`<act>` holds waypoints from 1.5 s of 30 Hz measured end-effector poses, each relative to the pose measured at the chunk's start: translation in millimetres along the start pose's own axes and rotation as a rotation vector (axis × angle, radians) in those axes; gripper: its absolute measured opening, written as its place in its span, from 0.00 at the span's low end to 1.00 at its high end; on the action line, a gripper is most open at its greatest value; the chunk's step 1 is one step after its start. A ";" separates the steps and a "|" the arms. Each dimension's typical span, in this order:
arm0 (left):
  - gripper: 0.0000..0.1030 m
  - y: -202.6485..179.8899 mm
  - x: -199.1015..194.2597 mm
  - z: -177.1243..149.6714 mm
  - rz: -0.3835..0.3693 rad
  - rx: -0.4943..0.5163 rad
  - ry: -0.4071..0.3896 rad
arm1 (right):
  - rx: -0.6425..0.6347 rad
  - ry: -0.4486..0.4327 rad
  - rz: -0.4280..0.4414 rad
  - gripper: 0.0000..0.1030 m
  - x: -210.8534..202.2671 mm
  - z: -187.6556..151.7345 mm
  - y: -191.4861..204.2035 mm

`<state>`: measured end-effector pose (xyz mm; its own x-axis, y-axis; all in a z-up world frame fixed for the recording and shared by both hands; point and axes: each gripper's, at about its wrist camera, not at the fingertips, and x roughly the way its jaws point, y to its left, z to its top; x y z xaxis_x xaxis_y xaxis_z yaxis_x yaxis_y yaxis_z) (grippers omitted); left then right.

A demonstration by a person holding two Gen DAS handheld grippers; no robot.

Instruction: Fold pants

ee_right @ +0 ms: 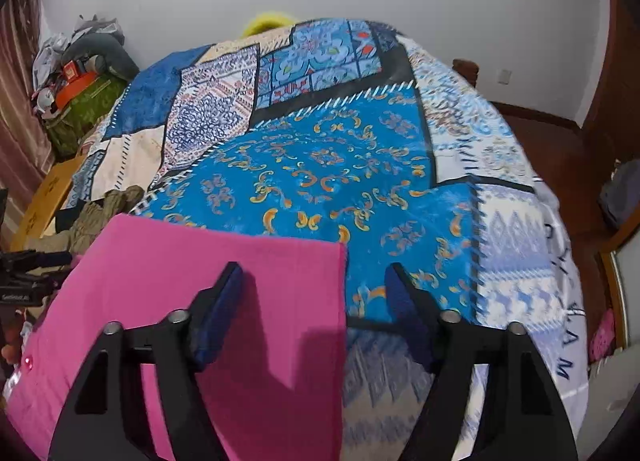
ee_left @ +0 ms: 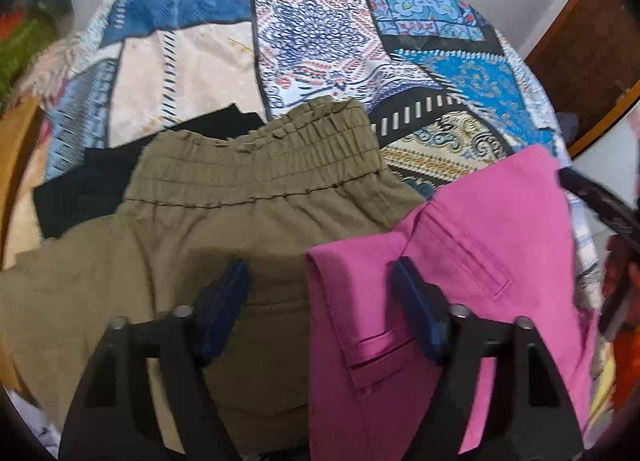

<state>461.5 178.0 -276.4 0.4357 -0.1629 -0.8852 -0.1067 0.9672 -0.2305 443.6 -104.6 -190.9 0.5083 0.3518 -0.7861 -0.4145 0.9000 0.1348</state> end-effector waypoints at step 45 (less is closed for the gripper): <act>0.08 -87.1 -245.7 -118.9 0.134 0.268 -0.373 | -0.010 -0.307 0.018 0.03 -241.6 -66.9 52.9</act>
<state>257.4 110.6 -86.9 0.7301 0.0006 -0.6833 0.0289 0.9991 0.0317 248.4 -159.2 -34.2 0.7048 0.4304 -0.5639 -0.4323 0.8909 0.1397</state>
